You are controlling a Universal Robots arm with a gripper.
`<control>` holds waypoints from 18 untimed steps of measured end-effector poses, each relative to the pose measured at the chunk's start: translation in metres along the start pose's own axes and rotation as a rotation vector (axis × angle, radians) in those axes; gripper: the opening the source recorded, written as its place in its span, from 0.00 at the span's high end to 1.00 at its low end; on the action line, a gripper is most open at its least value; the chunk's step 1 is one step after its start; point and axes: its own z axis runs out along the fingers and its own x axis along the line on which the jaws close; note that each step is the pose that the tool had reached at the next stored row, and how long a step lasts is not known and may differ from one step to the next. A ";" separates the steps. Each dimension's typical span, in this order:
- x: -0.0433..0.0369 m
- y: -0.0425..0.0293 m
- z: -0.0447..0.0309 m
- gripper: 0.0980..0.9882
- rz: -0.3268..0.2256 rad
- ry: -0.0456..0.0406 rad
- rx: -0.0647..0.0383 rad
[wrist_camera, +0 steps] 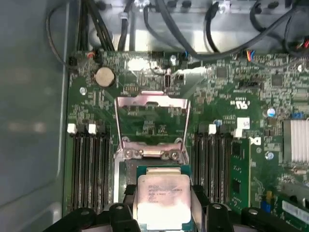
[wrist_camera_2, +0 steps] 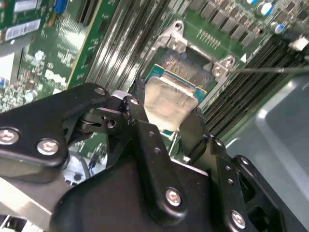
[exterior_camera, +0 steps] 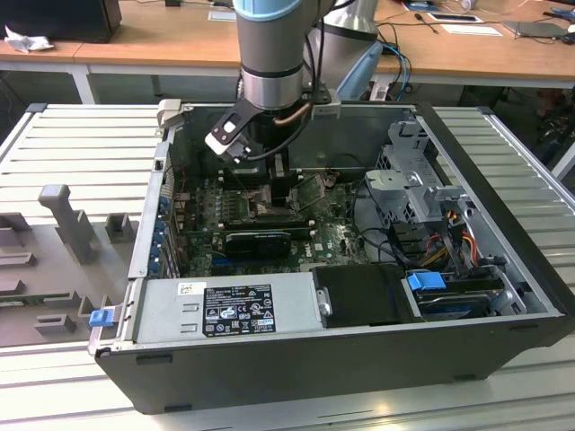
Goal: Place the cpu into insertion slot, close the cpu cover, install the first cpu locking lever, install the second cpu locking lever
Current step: 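Place the cpu into insertion slot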
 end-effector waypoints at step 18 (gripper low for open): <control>0.0099 -0.0041 0.0298 0.52 0.038 -0.0008 0.000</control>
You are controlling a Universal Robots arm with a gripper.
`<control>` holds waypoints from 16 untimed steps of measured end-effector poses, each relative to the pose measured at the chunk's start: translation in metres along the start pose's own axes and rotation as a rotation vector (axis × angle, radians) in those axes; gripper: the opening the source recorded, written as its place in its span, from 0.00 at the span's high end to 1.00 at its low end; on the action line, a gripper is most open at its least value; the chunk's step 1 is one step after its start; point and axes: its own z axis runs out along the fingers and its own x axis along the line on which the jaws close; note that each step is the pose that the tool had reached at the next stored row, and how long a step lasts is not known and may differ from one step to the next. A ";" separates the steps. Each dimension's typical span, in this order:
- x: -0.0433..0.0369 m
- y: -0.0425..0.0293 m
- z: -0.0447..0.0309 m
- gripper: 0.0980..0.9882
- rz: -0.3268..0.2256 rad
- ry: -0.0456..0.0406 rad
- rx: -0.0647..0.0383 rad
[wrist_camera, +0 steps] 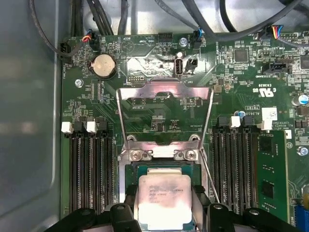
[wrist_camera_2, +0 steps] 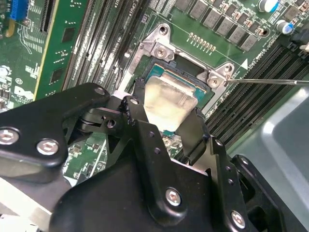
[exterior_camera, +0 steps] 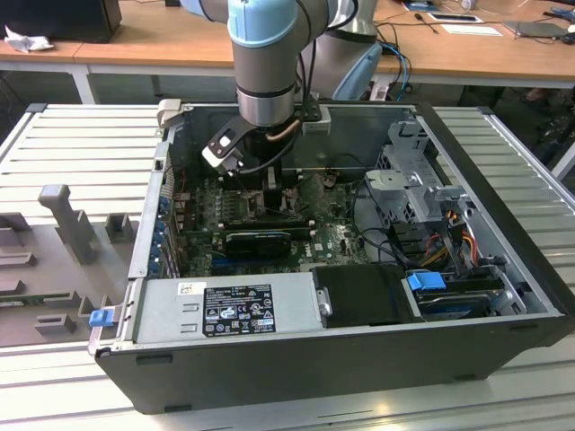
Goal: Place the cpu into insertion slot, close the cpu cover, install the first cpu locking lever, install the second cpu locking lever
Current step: 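Place the cpu into insertion slot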
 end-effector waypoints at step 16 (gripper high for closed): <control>0.0005 0.0009 -0.0113 0.93 -0.001 -0.0078 0.000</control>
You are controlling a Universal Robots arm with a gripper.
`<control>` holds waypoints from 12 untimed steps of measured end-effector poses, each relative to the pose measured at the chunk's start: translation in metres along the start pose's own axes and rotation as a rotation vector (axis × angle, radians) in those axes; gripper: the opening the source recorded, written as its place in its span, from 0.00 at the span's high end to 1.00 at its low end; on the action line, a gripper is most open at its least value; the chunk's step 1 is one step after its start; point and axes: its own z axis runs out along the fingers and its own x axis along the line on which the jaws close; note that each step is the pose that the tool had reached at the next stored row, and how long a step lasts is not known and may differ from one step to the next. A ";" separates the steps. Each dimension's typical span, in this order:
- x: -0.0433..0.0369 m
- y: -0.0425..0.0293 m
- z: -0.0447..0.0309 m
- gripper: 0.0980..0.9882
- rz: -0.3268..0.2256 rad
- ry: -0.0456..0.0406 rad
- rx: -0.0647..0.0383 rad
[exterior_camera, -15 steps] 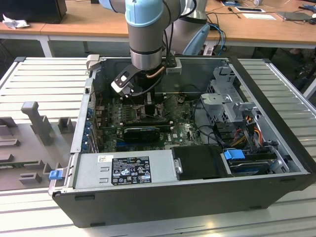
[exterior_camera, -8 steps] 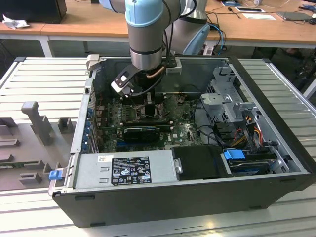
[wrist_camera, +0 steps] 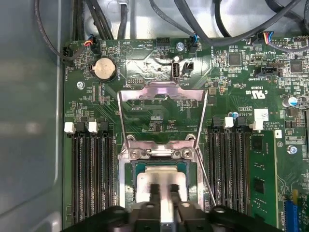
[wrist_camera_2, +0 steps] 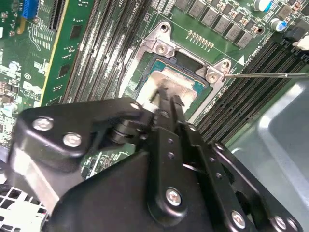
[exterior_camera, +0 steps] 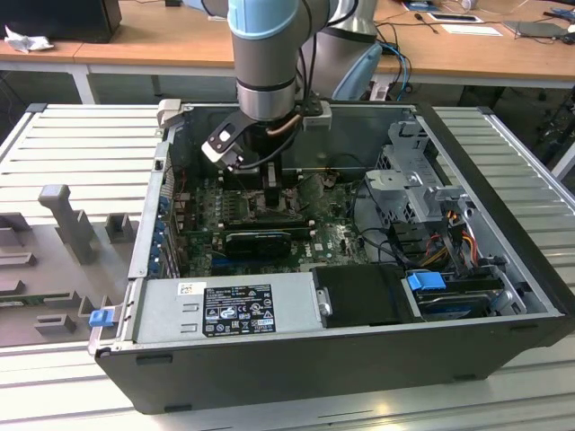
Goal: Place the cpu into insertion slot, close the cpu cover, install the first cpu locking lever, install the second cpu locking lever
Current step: 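Place the cpu into insertion slot, then close the cpu cover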
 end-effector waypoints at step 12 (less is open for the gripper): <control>0.0002 0.0173 -0.0116 0.99 0.002 -0.0005 0.007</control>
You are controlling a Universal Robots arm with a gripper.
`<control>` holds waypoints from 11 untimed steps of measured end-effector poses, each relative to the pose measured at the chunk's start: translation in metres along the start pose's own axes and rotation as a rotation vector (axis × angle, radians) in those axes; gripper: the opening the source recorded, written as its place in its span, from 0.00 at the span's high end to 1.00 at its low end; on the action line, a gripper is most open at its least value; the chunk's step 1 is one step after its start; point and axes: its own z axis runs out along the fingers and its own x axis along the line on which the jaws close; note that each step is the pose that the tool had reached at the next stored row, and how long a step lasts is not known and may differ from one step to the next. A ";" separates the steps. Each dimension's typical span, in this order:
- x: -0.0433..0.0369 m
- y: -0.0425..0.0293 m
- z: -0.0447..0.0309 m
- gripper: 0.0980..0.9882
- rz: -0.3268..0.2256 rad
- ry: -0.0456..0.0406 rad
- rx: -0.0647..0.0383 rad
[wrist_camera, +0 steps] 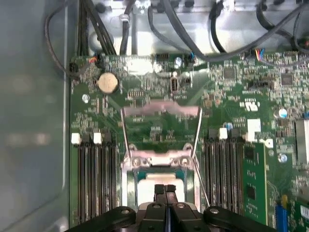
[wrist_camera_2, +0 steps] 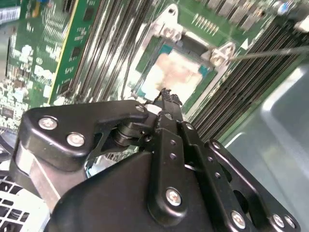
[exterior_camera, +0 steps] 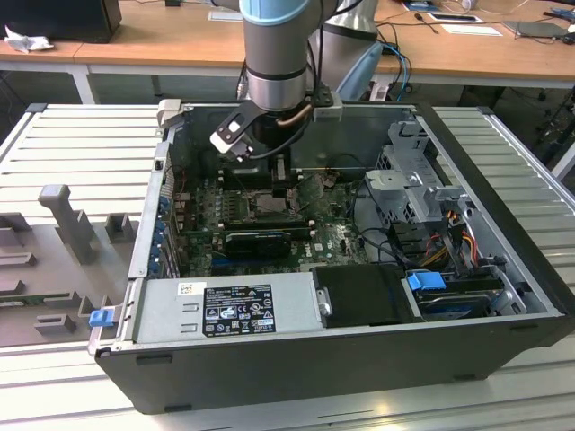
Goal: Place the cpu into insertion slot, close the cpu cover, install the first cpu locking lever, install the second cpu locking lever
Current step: 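Close the cpu cover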
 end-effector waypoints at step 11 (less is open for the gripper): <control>0.0005 0.0069 -0.0106 0.99 0.001 -0.0001 0.009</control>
